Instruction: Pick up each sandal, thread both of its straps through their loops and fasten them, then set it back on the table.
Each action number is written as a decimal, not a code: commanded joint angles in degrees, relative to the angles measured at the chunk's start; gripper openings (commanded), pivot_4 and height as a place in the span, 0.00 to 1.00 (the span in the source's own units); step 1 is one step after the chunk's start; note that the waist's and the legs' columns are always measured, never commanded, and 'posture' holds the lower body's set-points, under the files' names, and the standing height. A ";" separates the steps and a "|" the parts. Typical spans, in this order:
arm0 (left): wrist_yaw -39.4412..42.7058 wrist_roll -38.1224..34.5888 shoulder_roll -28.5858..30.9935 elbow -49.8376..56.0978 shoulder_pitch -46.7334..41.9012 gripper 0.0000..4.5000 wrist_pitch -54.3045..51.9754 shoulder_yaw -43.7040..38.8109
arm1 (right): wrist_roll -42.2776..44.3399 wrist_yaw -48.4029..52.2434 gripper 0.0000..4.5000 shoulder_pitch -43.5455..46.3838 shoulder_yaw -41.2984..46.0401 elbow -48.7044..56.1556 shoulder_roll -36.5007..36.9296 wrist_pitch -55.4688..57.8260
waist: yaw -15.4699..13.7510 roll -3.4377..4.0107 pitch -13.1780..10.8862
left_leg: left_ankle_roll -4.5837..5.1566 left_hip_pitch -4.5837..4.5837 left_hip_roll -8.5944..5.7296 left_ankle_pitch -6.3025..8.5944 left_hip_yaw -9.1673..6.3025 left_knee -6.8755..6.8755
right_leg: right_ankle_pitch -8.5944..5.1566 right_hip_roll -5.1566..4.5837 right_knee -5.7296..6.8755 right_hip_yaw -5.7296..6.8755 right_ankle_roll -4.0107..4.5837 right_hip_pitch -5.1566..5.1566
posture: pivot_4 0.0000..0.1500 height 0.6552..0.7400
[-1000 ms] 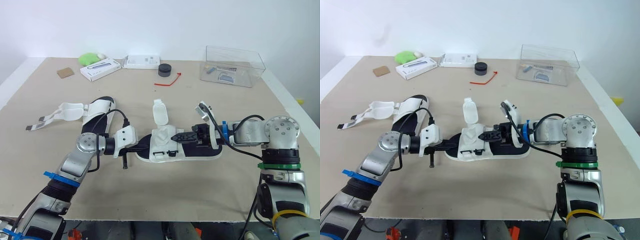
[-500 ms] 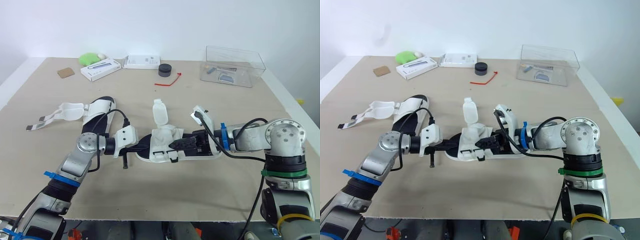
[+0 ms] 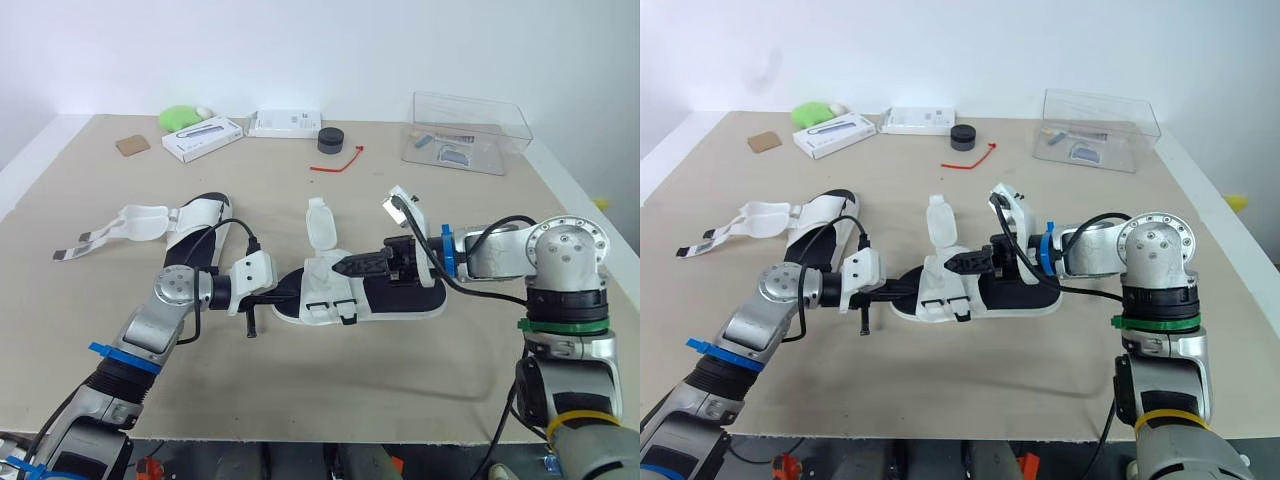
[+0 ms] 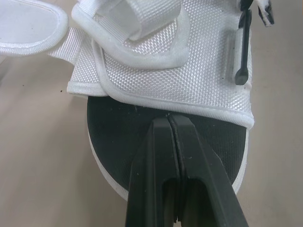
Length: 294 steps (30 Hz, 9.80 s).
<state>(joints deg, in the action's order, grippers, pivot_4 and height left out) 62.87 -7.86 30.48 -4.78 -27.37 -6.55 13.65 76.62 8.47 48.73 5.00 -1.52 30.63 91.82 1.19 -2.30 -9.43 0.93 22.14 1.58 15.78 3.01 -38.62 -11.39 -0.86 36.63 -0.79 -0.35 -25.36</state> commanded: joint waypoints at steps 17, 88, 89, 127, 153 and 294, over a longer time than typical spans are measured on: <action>-0.91 1.88 0.48 -1.88 0.02 0.00 -0.76 0.74 | -1.35 5.28 0.02 -4.02 -2.36 9.56 3.83 0.66 | 0.00 0.01 0.01 | 0.00 -0.01 0.00 0.00 -0.04 0.00 | -0.06 0.03 -0.02 0.04 -0.10 0.01 | 1.00 1.00; -0.05 1.47 0.74 -1.10 0.71 0.00 -1.70 1.40 | -13.52 26.25 0.01 -19.25 -7.46 24.54 9.70 -0.59 | -0.02 0.04 0.10 | 0.01 0.00 -0.06 -0.01 -0.07 -0.09 | -0.08 0.00 -0.11 0.06 -0.37 0.08 | 1.00 1.00; -0.05 1.49 0.74 -1.16 0.67 0.00 -1.70 1.40 | -13.33 26.52 0.01 -19.41 -7.51 24.91 9.96 -0.10 | -0.01 0.04 0.10 | 0.01 0.00 -0.06 -0.01 -0.07 -0.09 | -0.08 0.00 -0.11 0.05 -0.37 0.08 | 1.00 1.00; -0.56 1.88 0.06 -1.86 0.30 0.00 -1.41 1.95 | 4.56 31.23 0.08 -20.95 -8.02 28.21 22.45 -0.67 | -0.07 0.01 0.12 | 0.01 0.01 -0.08 -0.01 -0.08 -0.11 | -0.09 -0.01 -0.11 0.06 -0.39 0.09 | 1.00 1.00; -0.91 1.74 -0.96 -4.24 -1.12 0.00 0.00 2.31 | -73.55 55.06 0.98 -29.58 -21.97 14.81 24.28 -129.37 | -0.11 0.11 0.25 | -0.02 -0.19 -0.19 -0.03 0.15 -0.30 | 0.01 -0.02 -0.08 0.00 -0.62 0.20 | 1.00 1.00; -1.33 2.08 -0.13 -2.23 0.82 0.00 -1.93 2.19 | -47.49 17.50 0.01 -20.93 -4.96 13.33 -7.96 -44.81 | 0.02 0.12 0.25 | -0.03 -0.71 -0.08 -0.03 0.61 -0.28 | -0.01 0.02 0.39 -0.41 -0.40 0.27 | 1.00 1.00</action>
<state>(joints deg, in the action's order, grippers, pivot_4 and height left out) 61.14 -7.35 29.86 -6.16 -27.93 -7.61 14.23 31.00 26.83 27.64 -0.75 11.66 21.41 47.58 1.20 -2.19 -9.17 0.90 21.43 1.50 15.75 3.62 -38.90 -11.41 -0.84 37.02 -1.20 -0.75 -25.09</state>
